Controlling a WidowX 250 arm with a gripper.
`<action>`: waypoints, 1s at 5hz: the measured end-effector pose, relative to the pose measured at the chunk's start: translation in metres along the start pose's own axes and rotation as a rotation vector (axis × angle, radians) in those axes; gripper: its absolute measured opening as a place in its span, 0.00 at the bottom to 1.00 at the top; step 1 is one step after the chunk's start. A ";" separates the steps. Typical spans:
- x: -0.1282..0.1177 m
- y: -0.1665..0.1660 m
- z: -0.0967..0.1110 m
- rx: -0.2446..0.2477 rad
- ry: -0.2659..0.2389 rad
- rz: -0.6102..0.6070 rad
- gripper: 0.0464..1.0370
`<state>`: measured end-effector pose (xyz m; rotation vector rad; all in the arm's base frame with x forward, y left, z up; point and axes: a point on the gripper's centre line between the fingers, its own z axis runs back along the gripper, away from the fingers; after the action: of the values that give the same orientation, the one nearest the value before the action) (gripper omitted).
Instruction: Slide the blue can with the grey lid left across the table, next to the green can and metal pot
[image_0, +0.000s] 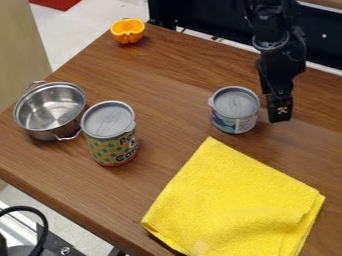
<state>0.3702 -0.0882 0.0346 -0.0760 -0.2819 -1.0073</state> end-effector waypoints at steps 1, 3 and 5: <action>-0.006 -0.001 -0.003 0.016 0.027 -0.012 0.96; -0.026 -0.001 -0.009 0.033 0.095 -0.048 0.96; -0.056 0.013 -0.010 0.055 0.138 -0.032 0.96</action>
<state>0.3550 -0.0376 0.0108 0.0483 -0.1848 -1.0310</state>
